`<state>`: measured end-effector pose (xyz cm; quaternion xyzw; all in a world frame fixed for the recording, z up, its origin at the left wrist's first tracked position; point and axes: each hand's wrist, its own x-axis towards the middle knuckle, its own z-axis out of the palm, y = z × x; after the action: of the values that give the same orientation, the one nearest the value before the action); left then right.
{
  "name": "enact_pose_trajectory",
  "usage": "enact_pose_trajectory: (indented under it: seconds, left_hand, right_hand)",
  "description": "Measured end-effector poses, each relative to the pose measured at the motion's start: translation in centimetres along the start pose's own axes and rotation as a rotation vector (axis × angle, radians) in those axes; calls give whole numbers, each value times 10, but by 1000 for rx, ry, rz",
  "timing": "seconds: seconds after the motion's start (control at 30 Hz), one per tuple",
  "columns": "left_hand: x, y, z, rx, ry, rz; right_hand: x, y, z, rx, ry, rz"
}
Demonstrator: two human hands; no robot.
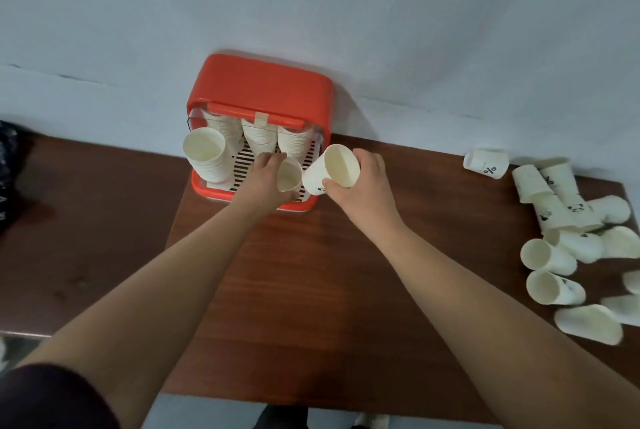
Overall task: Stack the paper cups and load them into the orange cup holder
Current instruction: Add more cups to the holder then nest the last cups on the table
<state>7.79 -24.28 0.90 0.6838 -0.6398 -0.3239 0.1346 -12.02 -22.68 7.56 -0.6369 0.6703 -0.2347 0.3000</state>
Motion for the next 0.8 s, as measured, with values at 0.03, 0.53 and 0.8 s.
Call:
enact_pose_trajectory:
  seconds: [0.03, 0.53, 0.8]
  left_hand:
    - [1, -2, 0, -31, -24, 5]
    - [-9, -48, -15, -668, -83, -115]
    - [-7, -52, -5, -422, -11, 44]
  right_hand:
    - [3, -3, 3, 13, -12, 1]
    - [34, -25, 74, -293, -225, -226]
    - [42, -13, 83, -186, -317, -86]
